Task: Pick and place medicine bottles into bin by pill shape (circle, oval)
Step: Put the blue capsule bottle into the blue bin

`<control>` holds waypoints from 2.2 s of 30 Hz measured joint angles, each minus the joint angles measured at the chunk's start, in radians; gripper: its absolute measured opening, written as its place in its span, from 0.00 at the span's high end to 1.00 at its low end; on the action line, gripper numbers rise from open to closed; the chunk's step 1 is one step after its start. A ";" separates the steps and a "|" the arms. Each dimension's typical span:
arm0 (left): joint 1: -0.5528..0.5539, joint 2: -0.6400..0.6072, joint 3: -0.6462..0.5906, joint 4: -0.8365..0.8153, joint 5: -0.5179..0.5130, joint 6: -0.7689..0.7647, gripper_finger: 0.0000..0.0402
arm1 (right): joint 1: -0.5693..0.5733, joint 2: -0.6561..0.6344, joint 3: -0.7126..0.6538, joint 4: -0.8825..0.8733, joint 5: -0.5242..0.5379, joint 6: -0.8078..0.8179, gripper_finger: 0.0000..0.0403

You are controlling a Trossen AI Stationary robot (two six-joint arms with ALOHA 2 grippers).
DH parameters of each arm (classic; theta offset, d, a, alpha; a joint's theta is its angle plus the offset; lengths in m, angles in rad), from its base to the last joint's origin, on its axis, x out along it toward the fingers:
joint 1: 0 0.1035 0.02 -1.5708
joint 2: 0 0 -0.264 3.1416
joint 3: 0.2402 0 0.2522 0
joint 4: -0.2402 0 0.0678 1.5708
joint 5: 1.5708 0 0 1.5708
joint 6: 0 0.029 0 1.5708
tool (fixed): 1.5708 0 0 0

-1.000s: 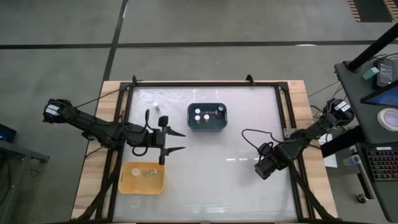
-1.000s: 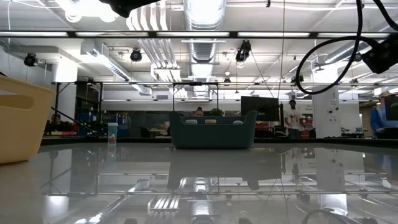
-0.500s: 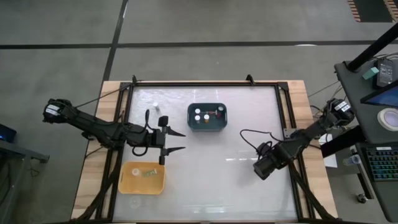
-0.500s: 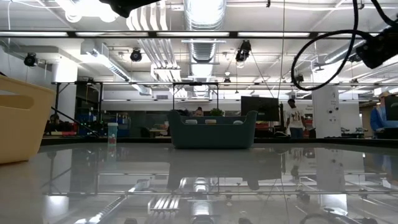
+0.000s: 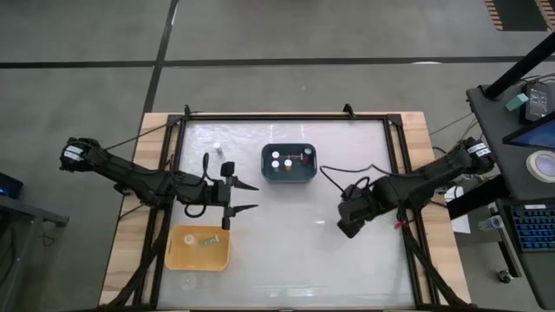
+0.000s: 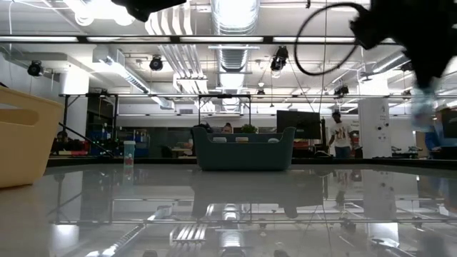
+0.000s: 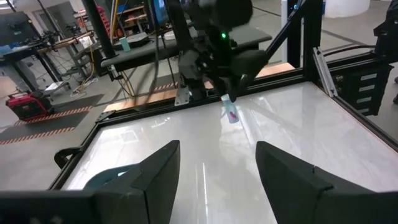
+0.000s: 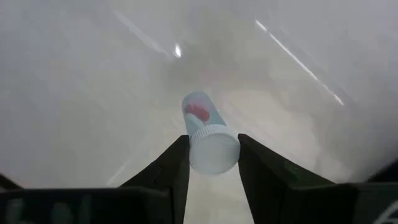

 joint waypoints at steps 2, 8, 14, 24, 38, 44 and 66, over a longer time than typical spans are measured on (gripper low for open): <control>0.000 0.000 -0.002 0.000 -0.001 0.000 0.51 | -0.031 0.012 0.046 -0.002 0.019 -0.047 0.72; 0.000 0.000 -0.004 0.000 -0.002 0.000 0.51 | -0.119 0.111 0.214 -0.004 0.032 -0.243 0.72; 0.000 0.000 -0.004 0.000 -0.002 0.000 0.51 | -0.190 0.250 0.414 -0.039 0.032 -0.482 0.71; 0.000 0.000 -0.004 -0.001 -0.002 0.001 0.51 | -0.334 0.430 0.645 -0.132 0.044 -0.788 0.71; 0.000 0.000 -0.004 -0.001 -0.002 0.002 0.51 | -0.527 0.539 0.683 -0.146 0.129 -1.034 0.71; 0.000 0.000 -0.004 -0.001 -0.002 0.002 0.51 | -0.567 0.587 0.683 -0.138 0.128 -1.099 0.71; 0.000 0.000 -0.004 -0.008 -0.002 0.003 0.51 | -0.588 0.725 0.681 -0.074 0.127 -1.179 0.71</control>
